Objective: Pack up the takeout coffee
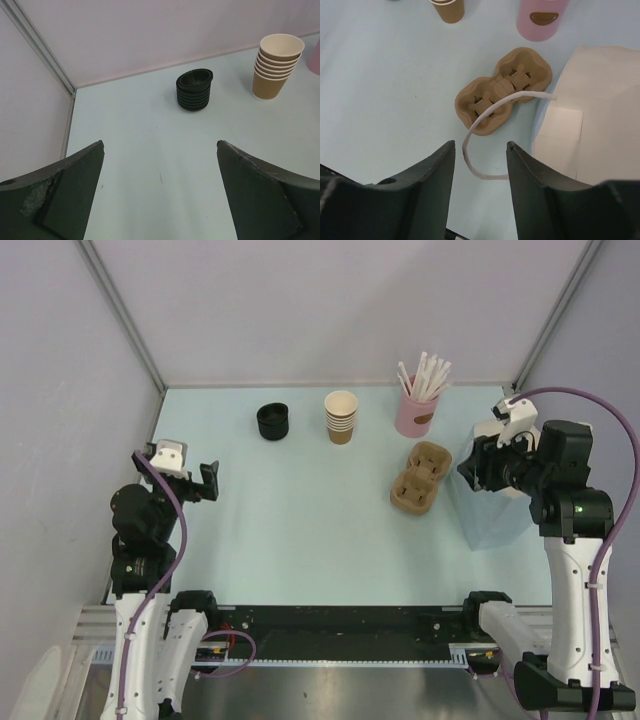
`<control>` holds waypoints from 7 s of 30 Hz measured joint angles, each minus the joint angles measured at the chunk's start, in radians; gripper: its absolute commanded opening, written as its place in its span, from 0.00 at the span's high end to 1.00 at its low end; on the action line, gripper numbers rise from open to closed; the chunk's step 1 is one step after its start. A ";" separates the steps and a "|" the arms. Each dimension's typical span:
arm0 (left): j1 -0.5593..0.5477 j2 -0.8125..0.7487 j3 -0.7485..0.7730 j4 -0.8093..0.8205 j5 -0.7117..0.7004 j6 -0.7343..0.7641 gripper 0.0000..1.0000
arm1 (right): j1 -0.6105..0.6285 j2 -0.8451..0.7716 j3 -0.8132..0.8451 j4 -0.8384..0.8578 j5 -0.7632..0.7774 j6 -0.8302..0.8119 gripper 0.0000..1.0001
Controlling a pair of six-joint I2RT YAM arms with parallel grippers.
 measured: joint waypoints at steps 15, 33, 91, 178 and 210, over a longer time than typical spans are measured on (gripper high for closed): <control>0.000 0.000 -0.010 0.006 0.000 0.000 0.00 | 0.028 0.026 -0.002 0.052 0.080 0.010 1.00; 0.000 0.001 -0.013 0.007 0.000 0.000 0.00 | 0.028 -0.075 0.165 0.072 0.320 0.003 1.00; 0.008 0.056 -0.034 0.026 -0.031 0.018 0.00 | 0.976 0.809 0.871 0.114 0.373 -0.236 1.00; 0.020 0.039 -0.047 0.029 0.010 0.026 0.00 | 0.179 0.816 -0.030 0.263 0.027 -0.655 0.23; 0.023 0.040 -0.049 0.029 0.011 0.027 0.00 | 0.134 0.812 -0.030 0.238 -0.026 -0.656 0.77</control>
